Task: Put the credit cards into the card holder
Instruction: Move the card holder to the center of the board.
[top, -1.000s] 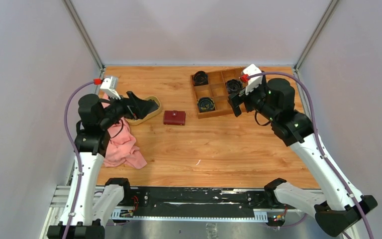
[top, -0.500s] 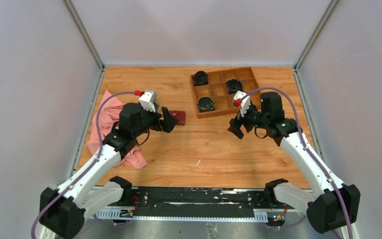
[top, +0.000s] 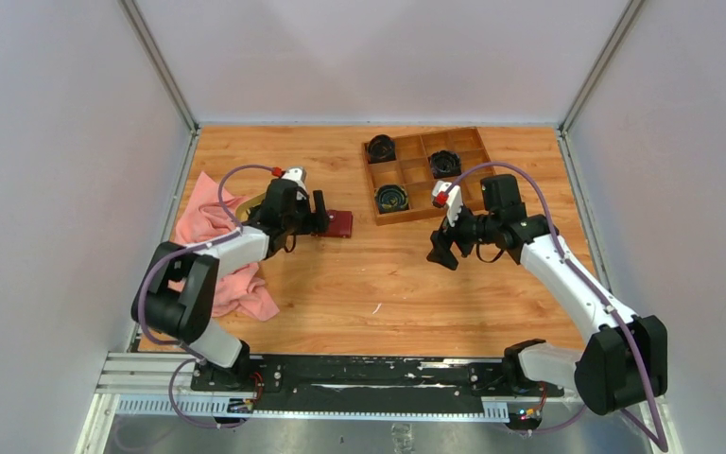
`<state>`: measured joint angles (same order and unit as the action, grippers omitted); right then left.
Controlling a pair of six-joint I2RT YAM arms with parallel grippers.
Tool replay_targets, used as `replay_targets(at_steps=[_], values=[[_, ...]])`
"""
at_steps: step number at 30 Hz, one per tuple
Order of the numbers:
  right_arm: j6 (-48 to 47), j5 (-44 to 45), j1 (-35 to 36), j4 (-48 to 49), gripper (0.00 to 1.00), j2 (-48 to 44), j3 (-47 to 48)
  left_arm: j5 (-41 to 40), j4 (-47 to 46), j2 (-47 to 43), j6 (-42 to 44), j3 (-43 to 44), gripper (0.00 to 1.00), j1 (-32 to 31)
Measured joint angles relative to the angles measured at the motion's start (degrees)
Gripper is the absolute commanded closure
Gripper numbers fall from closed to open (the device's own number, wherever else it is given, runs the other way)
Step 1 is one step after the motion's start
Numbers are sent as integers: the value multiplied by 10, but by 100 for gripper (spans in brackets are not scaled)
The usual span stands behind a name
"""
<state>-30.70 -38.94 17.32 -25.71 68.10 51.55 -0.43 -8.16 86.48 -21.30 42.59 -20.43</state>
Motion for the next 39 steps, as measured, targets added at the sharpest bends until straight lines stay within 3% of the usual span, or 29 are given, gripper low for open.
replay_targets(at_steps=[10,19,25,28,34,39], values=[[-3,-5,0,-10,14,0,4,39,-12,103,-3,44,44,20],[-5,-5,0,-14,14,0,4,81,-28,113,-37,42,88,24],[-9,-8,0,-15,14,0,4,128,-51,77,-74,-9,95,16],[-21,-20,0,-20,14,0,4,136,-53,46,-87,-44,96,-17],[-107,-86,11,-30,23,-10,-17,133,-81,-24,-141,-133,97,-128],[-213,-87,101,1,28,-44,-96,90,-106,-79,-231,-198,100,-235]])
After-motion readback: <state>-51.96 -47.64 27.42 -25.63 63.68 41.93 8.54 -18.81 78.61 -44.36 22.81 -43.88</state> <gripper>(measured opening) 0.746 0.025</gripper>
